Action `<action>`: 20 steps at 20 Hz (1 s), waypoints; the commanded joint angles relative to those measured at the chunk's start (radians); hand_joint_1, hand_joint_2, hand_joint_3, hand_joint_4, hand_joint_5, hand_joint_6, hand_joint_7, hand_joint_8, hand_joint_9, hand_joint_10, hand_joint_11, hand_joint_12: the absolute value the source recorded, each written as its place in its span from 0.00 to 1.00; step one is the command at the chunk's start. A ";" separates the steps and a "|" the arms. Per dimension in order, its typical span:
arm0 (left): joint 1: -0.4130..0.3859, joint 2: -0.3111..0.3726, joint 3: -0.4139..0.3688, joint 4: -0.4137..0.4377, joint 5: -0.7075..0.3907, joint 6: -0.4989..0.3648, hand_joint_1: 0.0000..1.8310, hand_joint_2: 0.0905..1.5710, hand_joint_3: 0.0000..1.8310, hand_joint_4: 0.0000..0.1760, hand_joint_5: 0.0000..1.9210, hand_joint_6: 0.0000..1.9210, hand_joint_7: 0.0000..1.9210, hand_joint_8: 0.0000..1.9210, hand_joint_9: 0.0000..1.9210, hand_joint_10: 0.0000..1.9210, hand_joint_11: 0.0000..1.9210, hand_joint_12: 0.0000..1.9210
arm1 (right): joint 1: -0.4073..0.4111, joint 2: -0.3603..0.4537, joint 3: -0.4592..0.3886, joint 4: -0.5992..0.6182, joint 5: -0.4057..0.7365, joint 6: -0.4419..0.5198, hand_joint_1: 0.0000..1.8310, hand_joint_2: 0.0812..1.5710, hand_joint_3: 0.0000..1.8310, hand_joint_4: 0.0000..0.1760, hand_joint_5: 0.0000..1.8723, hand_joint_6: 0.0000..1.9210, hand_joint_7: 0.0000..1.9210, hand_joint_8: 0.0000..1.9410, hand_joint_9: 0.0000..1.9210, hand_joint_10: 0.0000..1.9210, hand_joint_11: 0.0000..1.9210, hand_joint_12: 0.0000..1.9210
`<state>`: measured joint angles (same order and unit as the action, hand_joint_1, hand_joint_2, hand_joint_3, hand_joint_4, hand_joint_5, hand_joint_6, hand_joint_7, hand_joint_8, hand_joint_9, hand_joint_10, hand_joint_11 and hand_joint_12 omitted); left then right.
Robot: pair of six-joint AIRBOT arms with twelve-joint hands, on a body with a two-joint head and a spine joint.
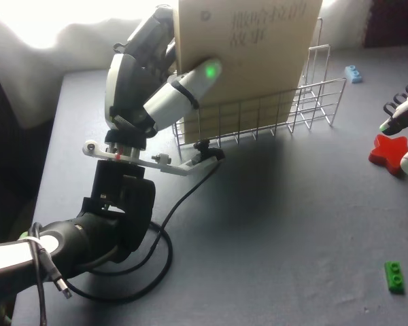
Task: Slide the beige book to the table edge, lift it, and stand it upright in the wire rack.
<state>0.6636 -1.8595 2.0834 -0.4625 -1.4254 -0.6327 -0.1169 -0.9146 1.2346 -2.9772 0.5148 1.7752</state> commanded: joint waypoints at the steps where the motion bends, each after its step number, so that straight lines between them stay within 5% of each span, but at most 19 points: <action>1: -0.005 0.013 0.003 -0.002 -0.112 -0.016 0.59 0.71 0.00 0.00 0.35 0.21 0.33 0.09 0.30 0.15 0.18 0.58 | 0.001 0.009 0.000 -0.035 -0.071 -0.002 0.05 0.74 0.00 0.00 0.14 0.00 0.15 0.00 0.15 0.00 0.00 0.41; 2: -0.005 0.014 0.003 -0.002 -0.112 -0.016 0.58 0.69 0.00 0.00 0.33 0.07 0.34 0.01 0.32 0.06 0.15 0.57 | 0.001 0.010 0.000 -0.035 -0.071 -0.003 0.05 0.74 0.00 0.00 0.14 0.00 0.14 0.00 0.14 0.00 0.00 0.39; 3: -0.006 0.015 0.001 -0.002 -0.112 -0.016 0.57 0.66 0.00 0.00 0.31 0.03 0.32 0.00 0.31 0.03 0.13 0.57 | 0.001 0.010 0.000 -0.035 -0.071 -0.003 0.05 0.74 0.00 0.00 0.14 0.00 0.14 0.00 0.14 0.00 0.00 0.39; 5: -0.007 0.018 -0.006 -0.002 -0.113 -0.016 0.44 0.65 0.00 0.00 0.35 0.01 0.27 0.00 0.26 0.00 0.07 0.51 | 0.000 0.010 0.000 -0.035 -0.071 -0.003 0.04 0.74 0.00 0.00 0.13 0.00 0.13 0.00 0.13 0.00 0.00 0.39; 12: 0.004 0.059 -0.045 0.000 -0.121 -0.013 0.37 0.60 0.00 0.00 0.28 0.00 0.20 0.00 0.17 0.00 0.00 0.45 | -0.002 0.011 -0.001 -0.035 -0.072 -0.003 0.04 0.74 0.00 0.00 0.14 0.00 0.14 0.00 0.14 0.00 0.00 0.38; 13: 0.011 0.081 -0.066 0.000 -0.122 -0.009 0.35 0.58 0.00 0.00 0.23 0.00 0.15 0.00 0.13 0.00 0.00 0.35 | -0.003 0.012 -0.001 -0.035 -0.074 -0.003 0.05 0.74 0.00 0.00 0.13 0.00 0.13 0.00 0.13 0.00 0.00 0.35; 18: 0.062 0.232 -0.198 0.000 -0.121 0.045 0.36 0.57 0.00 0.03 0.18 0.00 0.08 0.00 0.07 0.00 0.00 0.21 | -0.004 0.012 -0.002 -0.035 -0.085 -0.024 0.06 0.74 0.00 0.00 0.14 0.00 0.14 0.00 0.13 0.00 0.00 0.37; 20: 0.085 0.303 -0.254 0.000 -0.120 0.075 0.35 0.57 0.00 0.24 0.16 0.00 0.05 0.00 0.04 0.00 0.00 0.15 | -0.004 0.012 -0.003 -0.035 -0.093 -0.038 0.05 0.74 0.00 0.00 0.14 0.00 0.14 0.00 0.13 0.00 0.00 0.37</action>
<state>0.7570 -1.5368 1.7947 -0.4660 -1.4288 -0.5369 -0.1238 -0.9123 1.2320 -2.9776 0.4973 1.7355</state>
